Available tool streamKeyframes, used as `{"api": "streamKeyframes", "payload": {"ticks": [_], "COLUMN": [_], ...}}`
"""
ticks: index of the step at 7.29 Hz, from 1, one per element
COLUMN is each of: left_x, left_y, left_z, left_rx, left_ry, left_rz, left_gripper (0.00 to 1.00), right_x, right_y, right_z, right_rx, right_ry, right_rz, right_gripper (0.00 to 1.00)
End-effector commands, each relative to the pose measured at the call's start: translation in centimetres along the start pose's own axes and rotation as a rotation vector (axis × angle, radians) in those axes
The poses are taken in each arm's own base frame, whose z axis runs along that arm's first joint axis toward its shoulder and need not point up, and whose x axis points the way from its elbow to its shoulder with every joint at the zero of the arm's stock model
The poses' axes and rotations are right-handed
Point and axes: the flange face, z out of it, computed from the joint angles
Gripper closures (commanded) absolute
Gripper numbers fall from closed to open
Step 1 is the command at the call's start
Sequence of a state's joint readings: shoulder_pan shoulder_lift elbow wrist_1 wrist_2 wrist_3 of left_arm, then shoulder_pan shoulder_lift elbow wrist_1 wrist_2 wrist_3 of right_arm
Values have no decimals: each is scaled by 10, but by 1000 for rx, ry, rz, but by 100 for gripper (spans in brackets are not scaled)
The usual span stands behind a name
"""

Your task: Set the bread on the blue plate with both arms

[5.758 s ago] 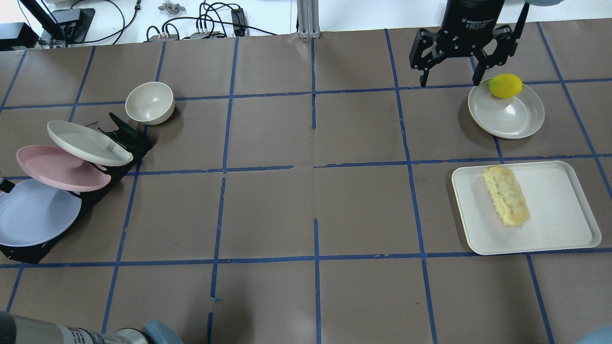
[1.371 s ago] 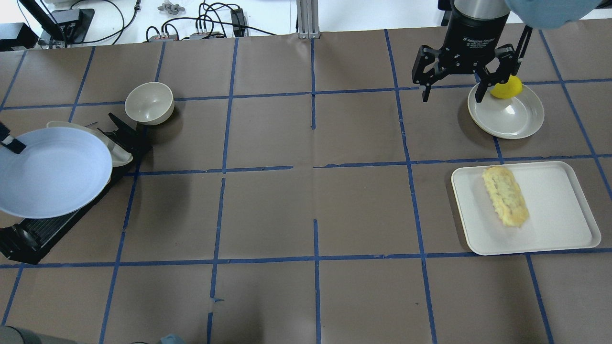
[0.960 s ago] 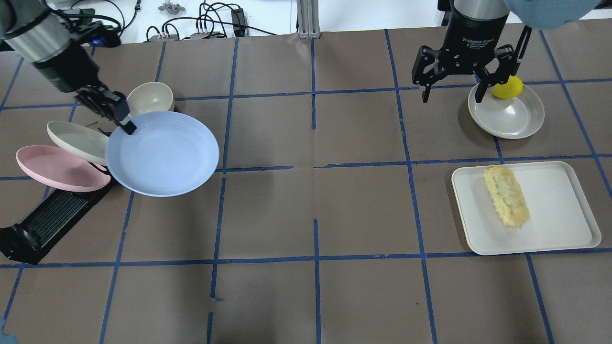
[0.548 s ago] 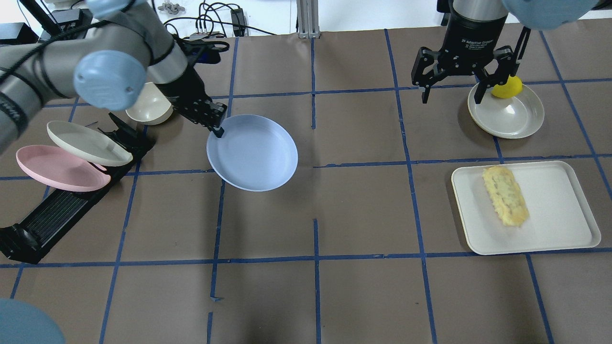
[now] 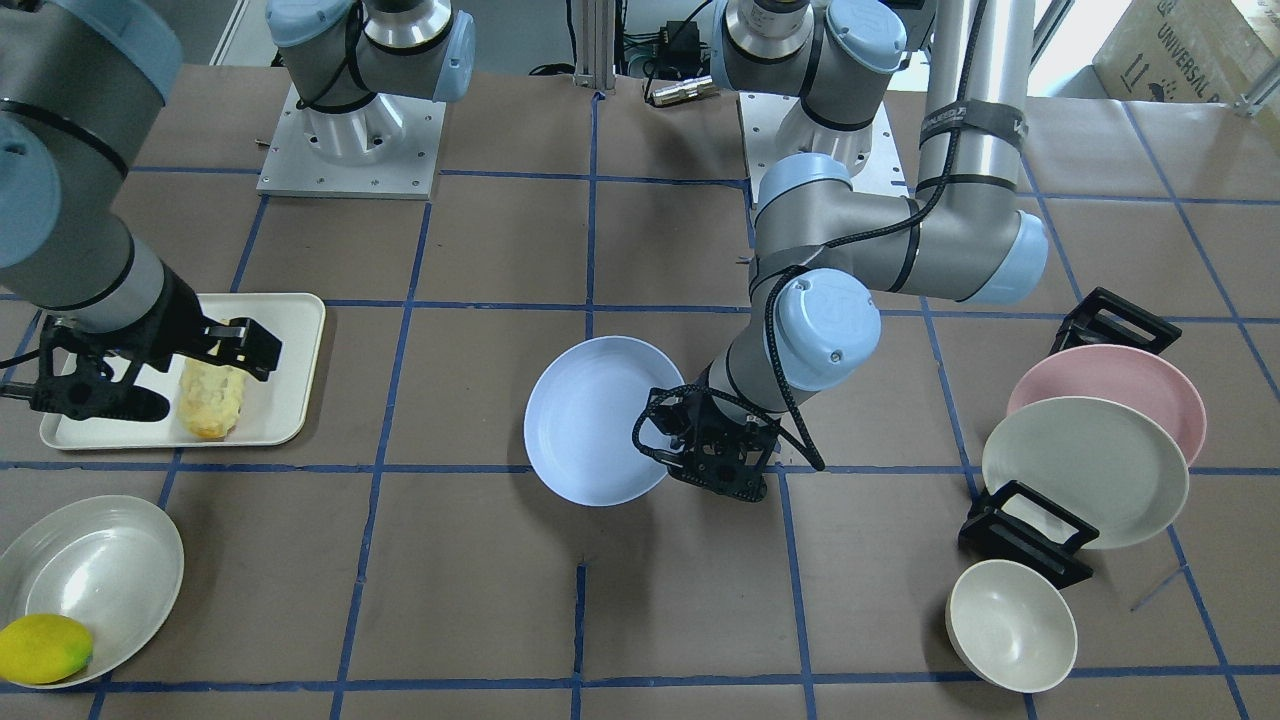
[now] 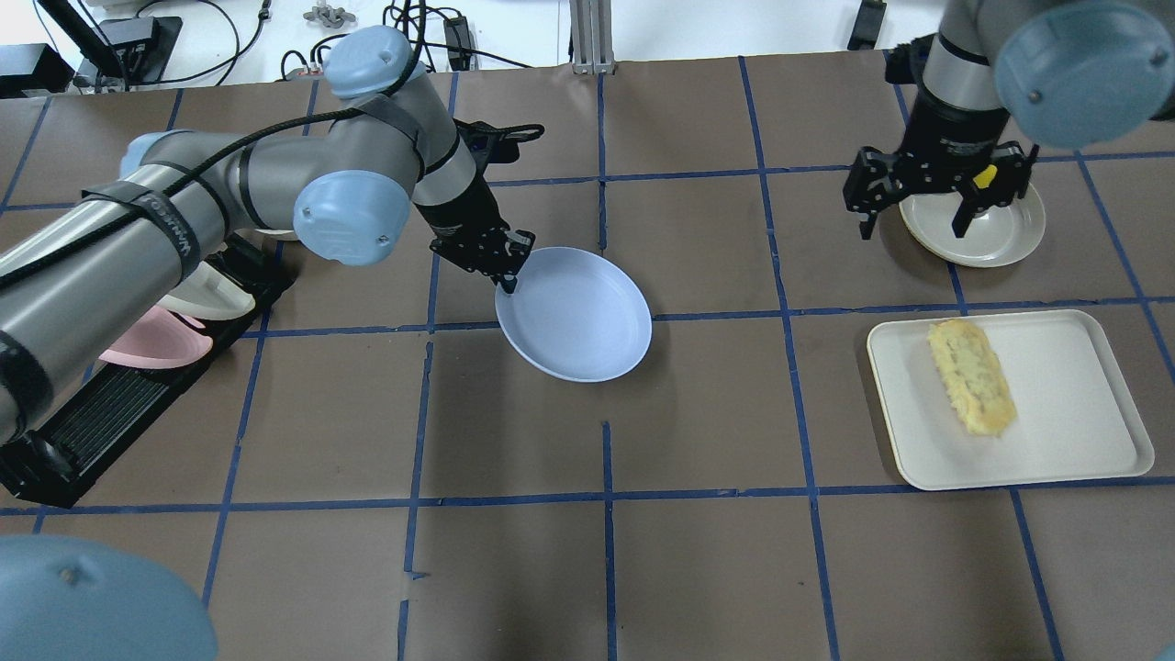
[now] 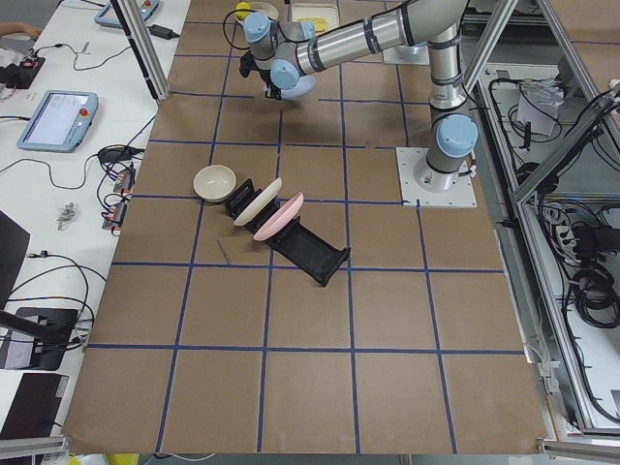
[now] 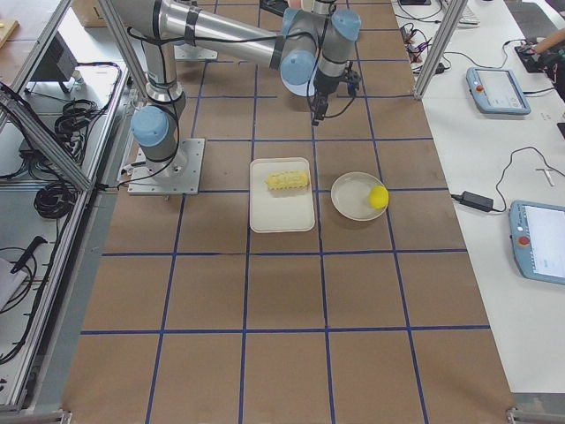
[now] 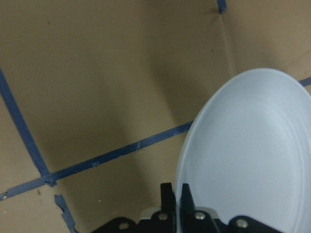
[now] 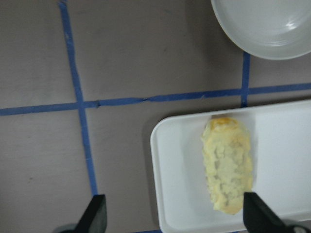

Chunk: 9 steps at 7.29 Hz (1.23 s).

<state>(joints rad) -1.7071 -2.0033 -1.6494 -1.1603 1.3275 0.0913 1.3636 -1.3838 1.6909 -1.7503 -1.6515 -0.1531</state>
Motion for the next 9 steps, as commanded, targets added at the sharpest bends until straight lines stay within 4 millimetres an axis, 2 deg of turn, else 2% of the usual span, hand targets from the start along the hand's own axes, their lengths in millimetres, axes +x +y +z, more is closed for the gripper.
{"api": "streamKeyframes", "payload": {"ticks": [1,2,3,4,5,6,9], "left_x": [5,5,2,-2,6,13,32], "left_y": [-8,-7,1,20,41,61,93], "left_z": [11,-10,-48,-88,-129,-164,-235], "left_rx": [17,49,72,36,29,27,32], "left_ry": [31,21,-13,-85,-134,-189,-241], "left_rz": [-64,-57,-64,-75,-72,-70,-65], "left_gripper": [1,0,0,0,0,0,0], "right_x": [68,69,66,75,78,77,73], "right_y": [17,22,27,31,38,40,63], "right_z": [62,84,108,130,149,154,179], "right_rx": [73,123,171,239,255,245,215], "right_ry": [-14,-8,12,25,-24,-31,-47], "right_rz": [-68,-78,-178,-225,-211,-212,-209], "right_gripper": [0,0,0,0,0,0,3]}}
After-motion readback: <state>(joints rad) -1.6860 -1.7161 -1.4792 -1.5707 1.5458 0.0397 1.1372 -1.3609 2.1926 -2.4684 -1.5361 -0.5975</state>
